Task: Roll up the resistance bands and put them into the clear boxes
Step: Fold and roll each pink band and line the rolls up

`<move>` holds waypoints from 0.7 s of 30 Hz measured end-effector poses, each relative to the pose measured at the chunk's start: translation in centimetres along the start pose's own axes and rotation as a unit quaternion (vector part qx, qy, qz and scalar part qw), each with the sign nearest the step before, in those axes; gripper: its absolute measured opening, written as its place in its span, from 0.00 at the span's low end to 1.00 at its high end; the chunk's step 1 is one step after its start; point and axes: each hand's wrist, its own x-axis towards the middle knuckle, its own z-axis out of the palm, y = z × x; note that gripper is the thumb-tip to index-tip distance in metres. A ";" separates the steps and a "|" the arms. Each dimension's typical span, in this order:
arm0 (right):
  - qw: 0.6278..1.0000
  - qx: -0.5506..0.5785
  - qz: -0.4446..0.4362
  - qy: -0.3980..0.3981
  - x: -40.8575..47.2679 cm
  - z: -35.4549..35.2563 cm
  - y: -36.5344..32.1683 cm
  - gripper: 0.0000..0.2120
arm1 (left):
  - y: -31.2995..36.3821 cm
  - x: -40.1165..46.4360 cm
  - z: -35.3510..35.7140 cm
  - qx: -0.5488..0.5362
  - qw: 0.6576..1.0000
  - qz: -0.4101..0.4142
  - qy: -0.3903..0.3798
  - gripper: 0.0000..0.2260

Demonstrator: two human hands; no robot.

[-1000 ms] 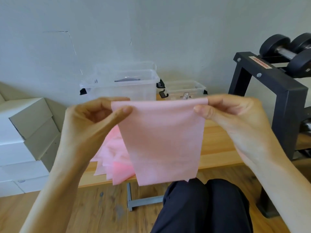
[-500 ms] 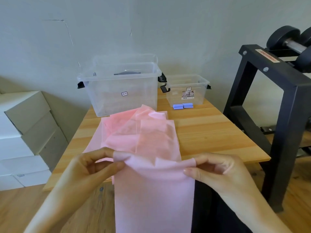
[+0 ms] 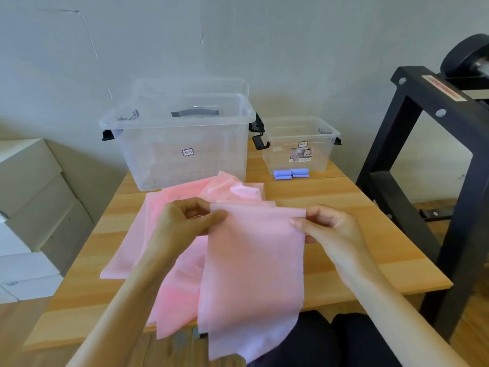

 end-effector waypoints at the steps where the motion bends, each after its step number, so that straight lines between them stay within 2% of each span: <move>1: 1.000 -0.004 0.008 0.003 1.3 0.3 0.7 0.02 | -0.6 1.5 0.2 -0.003 1.000 -0.011 0.004 0.08; 6: 0.999 -0.028 0.037 0.009 7.0 1.8 4.0 0.04 | -3.2 7.2 0.8 0.018 0.998 -0.064 0.005 0.12; 11: 0.994 -0.092 0.049 0.012 10.5 2.7 6.8 0.06 | -4.8 10.3 1.5 0.083 0.992 -0.094 -0.011 0.09; 16: 0.989 -0.147 0.026 0.008 12.2 3.0 8.1 0.11 | -5.7 12.1 1.9 0.151 0.985 -0.077 -0.015 0.07; 21: 0.981 -0.192 0.014 0.019 13.3 3.2 8.7 0.12 | -6.5 13.0 2.4 0.208 0.977 -0.047 0.005 0.08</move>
